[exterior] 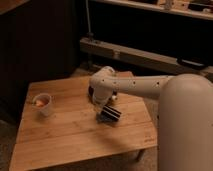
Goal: Place the eraser on the white sponge
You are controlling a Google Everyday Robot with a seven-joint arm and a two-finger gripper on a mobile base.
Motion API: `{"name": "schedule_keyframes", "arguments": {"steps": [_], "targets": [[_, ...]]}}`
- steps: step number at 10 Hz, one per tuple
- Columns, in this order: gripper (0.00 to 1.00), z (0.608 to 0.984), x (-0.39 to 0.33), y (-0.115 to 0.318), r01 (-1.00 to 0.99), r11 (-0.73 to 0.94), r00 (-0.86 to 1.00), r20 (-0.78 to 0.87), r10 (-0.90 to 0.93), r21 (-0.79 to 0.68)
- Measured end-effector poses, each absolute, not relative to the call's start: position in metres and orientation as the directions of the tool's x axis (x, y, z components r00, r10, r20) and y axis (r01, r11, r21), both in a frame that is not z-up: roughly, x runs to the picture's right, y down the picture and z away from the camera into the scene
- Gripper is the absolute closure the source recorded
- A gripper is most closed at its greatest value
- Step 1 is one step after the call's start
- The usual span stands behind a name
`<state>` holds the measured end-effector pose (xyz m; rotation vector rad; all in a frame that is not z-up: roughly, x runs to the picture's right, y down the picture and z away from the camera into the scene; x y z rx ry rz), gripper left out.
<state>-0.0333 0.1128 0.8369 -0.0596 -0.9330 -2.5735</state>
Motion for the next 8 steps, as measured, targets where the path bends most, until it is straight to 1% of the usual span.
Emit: {"name": "schedule_keyframes", "arguments": {"steps": [1,2,3,8], "targets": [[0.95,0.8371,-0.0347,0.1133,0.381,-0.699,-0.92,0.177,-0.349,0.605],[0.88,0.8373,-0.037,0.1139,0.379,-0.7,-0.921,0.176,-0.347,0.605],[0.76,0.8387,-0.0362,0.1136,0.378,-0.705,-0.922,0.178,-0.343,0.6],[0.28,0.8404,-0.0389,0.1136,0.374,-0.709,-0.925,0.181,-0.335,0.597]]}}
